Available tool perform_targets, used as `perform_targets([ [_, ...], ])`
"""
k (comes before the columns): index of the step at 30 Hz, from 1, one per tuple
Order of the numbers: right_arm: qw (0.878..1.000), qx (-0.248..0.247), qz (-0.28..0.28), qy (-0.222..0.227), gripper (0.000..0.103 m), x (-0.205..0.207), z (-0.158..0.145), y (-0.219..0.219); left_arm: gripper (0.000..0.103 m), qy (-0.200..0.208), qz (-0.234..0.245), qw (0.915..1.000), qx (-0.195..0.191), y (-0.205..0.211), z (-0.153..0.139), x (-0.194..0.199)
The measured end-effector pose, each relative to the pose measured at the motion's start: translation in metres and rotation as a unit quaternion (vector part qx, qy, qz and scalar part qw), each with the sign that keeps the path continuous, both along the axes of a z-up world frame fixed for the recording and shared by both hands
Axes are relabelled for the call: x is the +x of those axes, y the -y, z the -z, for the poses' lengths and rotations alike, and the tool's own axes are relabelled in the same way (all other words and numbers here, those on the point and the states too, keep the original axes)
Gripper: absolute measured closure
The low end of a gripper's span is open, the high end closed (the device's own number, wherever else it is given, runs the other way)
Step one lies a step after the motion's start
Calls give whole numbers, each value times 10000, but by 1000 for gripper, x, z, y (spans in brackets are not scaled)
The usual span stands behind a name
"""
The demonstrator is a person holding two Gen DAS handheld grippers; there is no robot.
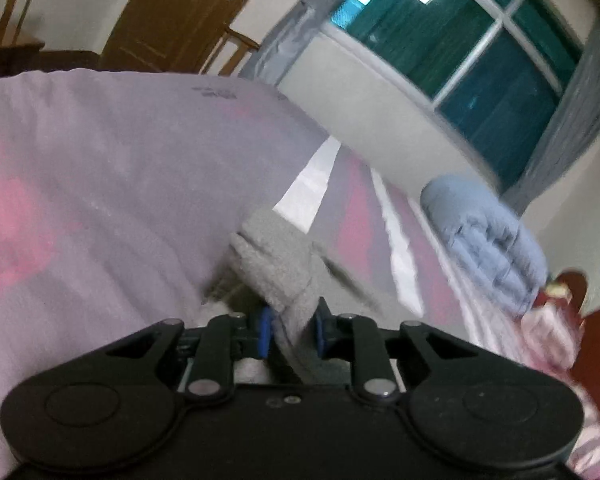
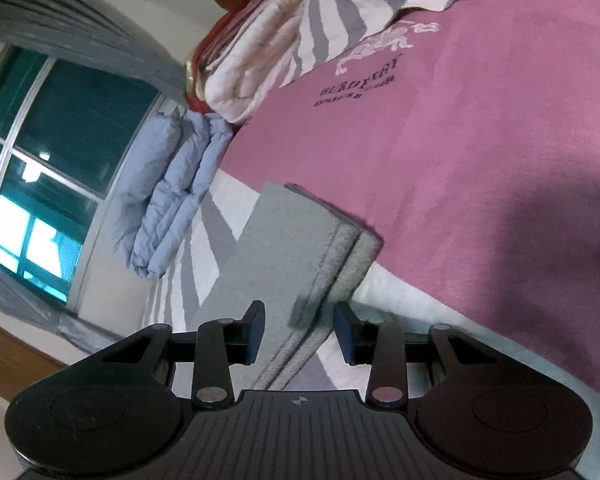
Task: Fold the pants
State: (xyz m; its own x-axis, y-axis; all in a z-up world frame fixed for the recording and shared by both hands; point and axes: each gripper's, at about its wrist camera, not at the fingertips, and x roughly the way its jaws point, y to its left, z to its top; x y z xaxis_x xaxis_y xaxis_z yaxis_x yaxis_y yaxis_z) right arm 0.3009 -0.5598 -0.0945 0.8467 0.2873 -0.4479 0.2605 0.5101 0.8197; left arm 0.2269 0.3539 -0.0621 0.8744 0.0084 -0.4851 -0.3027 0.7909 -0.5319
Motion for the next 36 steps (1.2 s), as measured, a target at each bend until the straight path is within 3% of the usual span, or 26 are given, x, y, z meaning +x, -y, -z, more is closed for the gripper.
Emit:
perform_targets([
  [1,10000,51,14,23,65,0,2,1,92,-324,68,9994,49,0,9,6],
  [2,9999,100,27,47,65,-1,4,1,92,-356,88,9993,70,0,13,6],
  [5,9998,171,46,65,65,-3,3,2,88,-257,22,9996,-69,1,12,2],
  [8,9996,235,24,129,64,-10,2,5,85,-209,-23,9998,68,6,4,-11],
  [9,9995,268,41,149,64,-13,1,6,80,-211,-67,9997,142,8,1,-16],
  [13,9984,442,210,275,64,-27,3,14,72,-218,-181,9959,859,30,-22,-39],
  [17,9952,772,510,314,64,-35,6,22,36,-189,4,9847,1734,75,-36,-31],
  [18,9934,894,645,315,64,-36,6,23,37,-205,1,9830,1825,84,-35,-26],
  [23,9819,1453,1168,344,64,-46,11,35,35,-525,-96,9862,1569,109,-9,-6],
  [26,9799,1566,1196,305,64,-42,15,41,27,-662,-199,9861,1511,117,13,-5],
  [33,9944,824,612,-242,64,8,9,16,25,-483,-225,9898,1323,111,23,-12],
  [36,9973,165,516,-492,68,32,0,3,25,-464,-225,9902,1298,113,23,-10],
])
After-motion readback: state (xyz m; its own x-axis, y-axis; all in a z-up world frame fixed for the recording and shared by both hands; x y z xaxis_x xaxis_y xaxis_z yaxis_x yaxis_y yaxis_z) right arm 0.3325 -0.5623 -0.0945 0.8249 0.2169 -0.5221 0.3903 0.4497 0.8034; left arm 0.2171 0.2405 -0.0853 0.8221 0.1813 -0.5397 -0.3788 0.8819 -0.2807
